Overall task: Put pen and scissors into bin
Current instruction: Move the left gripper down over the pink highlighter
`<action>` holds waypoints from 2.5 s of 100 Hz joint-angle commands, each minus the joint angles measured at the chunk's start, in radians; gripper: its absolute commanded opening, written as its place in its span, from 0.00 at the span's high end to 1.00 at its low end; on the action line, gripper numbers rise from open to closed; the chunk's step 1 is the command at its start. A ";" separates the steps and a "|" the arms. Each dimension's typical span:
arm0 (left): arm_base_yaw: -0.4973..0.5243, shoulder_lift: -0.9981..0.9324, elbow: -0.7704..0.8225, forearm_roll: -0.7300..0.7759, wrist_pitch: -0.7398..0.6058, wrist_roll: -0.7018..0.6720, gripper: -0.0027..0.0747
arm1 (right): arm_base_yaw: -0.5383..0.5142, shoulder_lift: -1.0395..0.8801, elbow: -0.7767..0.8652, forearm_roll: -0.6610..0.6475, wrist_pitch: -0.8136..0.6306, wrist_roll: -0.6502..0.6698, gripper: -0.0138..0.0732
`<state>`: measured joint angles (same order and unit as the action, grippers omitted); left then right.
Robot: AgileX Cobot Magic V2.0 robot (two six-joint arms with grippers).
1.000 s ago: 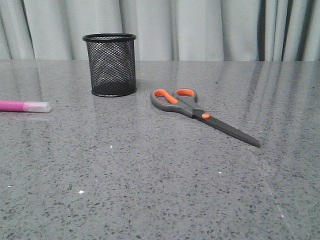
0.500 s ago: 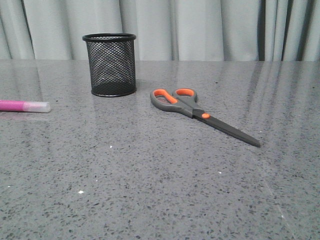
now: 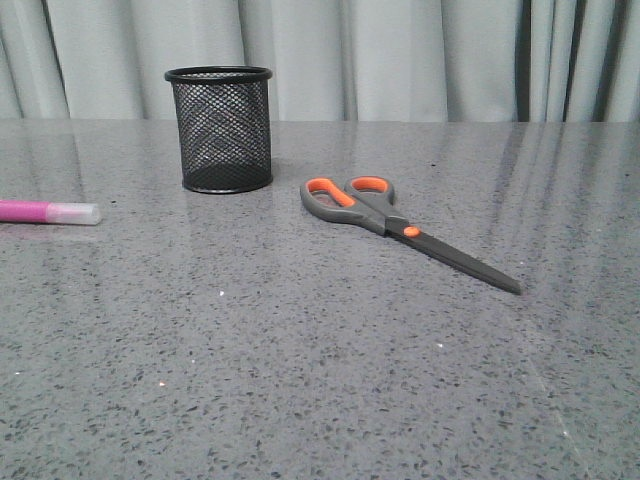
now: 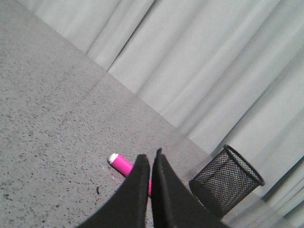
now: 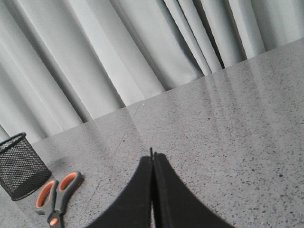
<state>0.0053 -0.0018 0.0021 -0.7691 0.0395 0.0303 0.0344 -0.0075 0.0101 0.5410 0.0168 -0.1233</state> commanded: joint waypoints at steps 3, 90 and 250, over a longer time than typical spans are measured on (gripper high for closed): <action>-0.007 -0.028 0.011 -0.070 -0.057 -0.008 0.99 | -0.007 -0.020 -0.010 0.022 -0.034 -0.003 0.92; -0.007 0.484 -0.686 0.387 0.543 0.187 0.99 | -0.007 0.766 -0.642 -0.174 0.518 -0.025 0.92; -0.007 1.361 -1.190 0.291 0.967 1.262 0.53 | -0.007 0.796 -0.706 -0.166 0.552 -0.058 0.47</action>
<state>0.0053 1.3450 -1.1361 -0.4753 1.0273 1.1787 0.0344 0.7893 -0.6612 0.3649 0.6197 -0.1747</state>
